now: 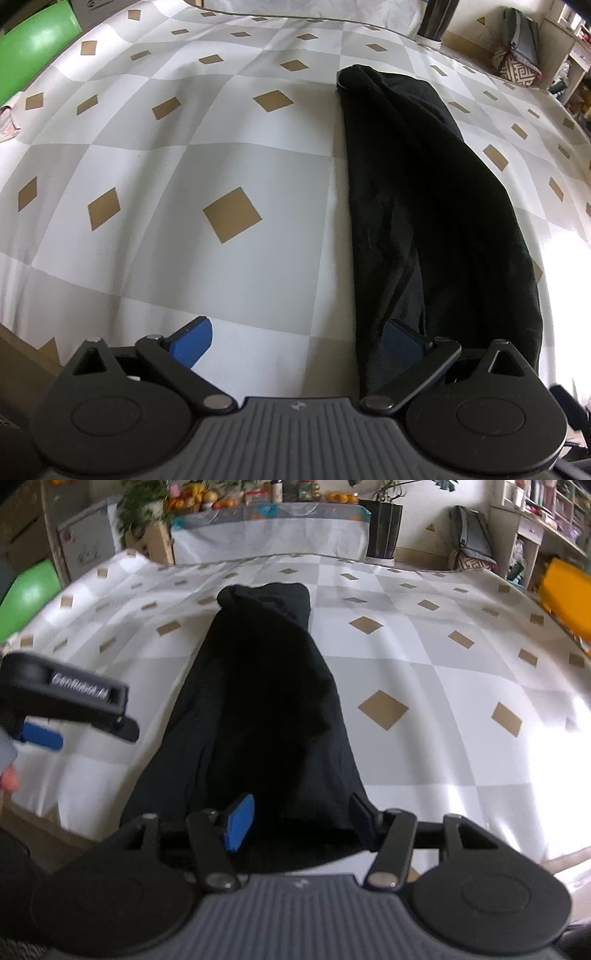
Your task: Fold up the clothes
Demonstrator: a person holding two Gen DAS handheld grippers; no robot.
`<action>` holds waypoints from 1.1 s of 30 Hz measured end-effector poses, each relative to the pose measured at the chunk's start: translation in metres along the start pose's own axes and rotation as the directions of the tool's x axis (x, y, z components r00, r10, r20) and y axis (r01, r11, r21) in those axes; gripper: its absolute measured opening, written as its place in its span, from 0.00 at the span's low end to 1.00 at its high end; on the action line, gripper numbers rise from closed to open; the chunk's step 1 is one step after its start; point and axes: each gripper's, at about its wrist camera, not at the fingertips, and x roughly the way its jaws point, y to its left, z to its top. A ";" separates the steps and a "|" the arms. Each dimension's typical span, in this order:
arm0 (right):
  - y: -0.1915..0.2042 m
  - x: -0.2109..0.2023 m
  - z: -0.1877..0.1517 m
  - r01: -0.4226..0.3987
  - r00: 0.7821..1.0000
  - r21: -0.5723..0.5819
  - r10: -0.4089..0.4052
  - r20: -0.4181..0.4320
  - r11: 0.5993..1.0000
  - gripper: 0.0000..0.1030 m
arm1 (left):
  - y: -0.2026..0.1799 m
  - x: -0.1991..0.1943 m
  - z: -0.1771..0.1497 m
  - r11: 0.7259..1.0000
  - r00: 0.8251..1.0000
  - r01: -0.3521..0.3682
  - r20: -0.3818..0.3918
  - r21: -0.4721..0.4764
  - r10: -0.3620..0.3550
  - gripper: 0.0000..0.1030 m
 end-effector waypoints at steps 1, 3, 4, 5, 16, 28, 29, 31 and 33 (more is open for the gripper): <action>0.000 -0.002 -0.002 -0.004 1.000 0.020 0.005 -0.013 1.000 0.52 | 0.001 0.000 0.000 1.000 1.000 -0.003 0.000 -0.009 0.003 0.96; 0.000 -0.001 -0.009 -0.026 0.998 0.055 0.029 -0.052 0.998 0.52 | 0.003 0.000 0.000 1.000 1.000 -0.005 -0.002 -0.023 0.005 0.96; 0.000 0.000 -0.010 -0.027 0.998 0.061 0.030 -0.052 0.998 0.51 | 0.003 0.000 0.000 1.000 1.000 -0.002 -0.004 -0.027 0.002 0.96; -0.001 0.001 -0.011 -0.026 0.998 0.066 0.029 -0.049 0.997 0.50 | 0.002 0.001 0.000 1.000 1.000 0.002 -0.006 -0.025 -0.002 0.96; -0.016 0.024 -0.008 0.000 1.000 0.170 0.004 -0.024 0.985 0.38 | -0.002 0.005 0.001 1.000 0.999 0.023 -0.028 -0.015 -0.023 0.96; -0.019 -0.009 0.009 -0.175 0.982 0.203 0.157 0.103 0.963 0.03 | 0.001 0.004 0.000 1.000 1.000 0.000 -0.015 -0.014 0.000 0.96; -0.021 -0.015 0.012 -0.224 0.972 0.216 0.201 0.123 0.950 0.03 | 0.002 0.003 0.000 1.000 1.000 -0.004 -0.011 -0.019 0.004 0.96; -0.027 -0.022 0.015 -0.326 0.943 0.256 0.295 0.151 0.910 0.03 | 0.005 0.002 0.000 0.999 1.000 -0.013 -0.004 -0.033 0.012 0.96; -0.026 -0.027 0.018 -0.385 0.921 0.243 0.354 0.162 0.890 0.03 | 0.009 0.001 0.001 0.999 1.000 -0.021 0.002 -0.049 0.021 0.96</action>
